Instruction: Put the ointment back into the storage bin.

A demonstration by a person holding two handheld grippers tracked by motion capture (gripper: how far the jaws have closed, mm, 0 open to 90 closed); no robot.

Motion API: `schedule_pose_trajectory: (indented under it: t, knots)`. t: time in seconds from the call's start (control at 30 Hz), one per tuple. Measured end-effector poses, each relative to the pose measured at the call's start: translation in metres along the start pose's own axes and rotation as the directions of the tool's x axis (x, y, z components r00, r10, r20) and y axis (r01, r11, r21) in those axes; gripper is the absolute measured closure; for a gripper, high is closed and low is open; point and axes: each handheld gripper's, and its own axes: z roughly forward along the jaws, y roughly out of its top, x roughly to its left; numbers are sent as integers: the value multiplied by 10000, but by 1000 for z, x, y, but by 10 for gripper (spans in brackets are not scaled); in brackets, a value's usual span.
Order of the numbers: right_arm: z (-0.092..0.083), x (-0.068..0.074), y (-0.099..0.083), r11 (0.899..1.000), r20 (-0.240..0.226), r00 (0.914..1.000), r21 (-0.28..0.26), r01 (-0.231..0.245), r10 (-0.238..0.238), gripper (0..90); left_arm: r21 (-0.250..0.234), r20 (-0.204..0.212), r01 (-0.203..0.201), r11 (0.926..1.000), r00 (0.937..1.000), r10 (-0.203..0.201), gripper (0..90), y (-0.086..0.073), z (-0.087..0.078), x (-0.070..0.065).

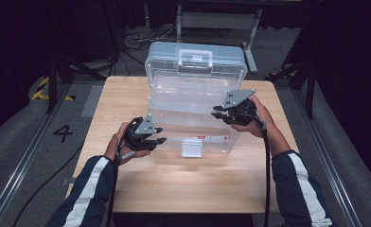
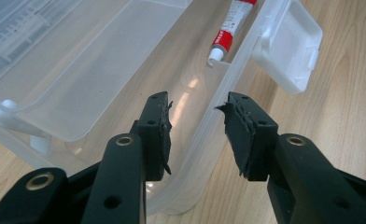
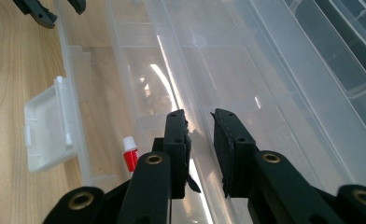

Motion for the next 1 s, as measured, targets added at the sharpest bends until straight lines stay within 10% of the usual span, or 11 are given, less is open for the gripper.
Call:
schedule_pose_trajectory:
  t: [0.6, 1.0]
  knots:
    - [1, 1, -4, 9994, 52, 9998, -319, -164, 166, 750, -753, -705, 362, 9965, 9966, -415, 601, -6, -35, 20]
    - [0, 3, -6, 9990, 28, 9998, -387, -220, 221, 749, -1097, -1547, 1104, 9878, 9798, -1266, 650, -13, -51, 42]
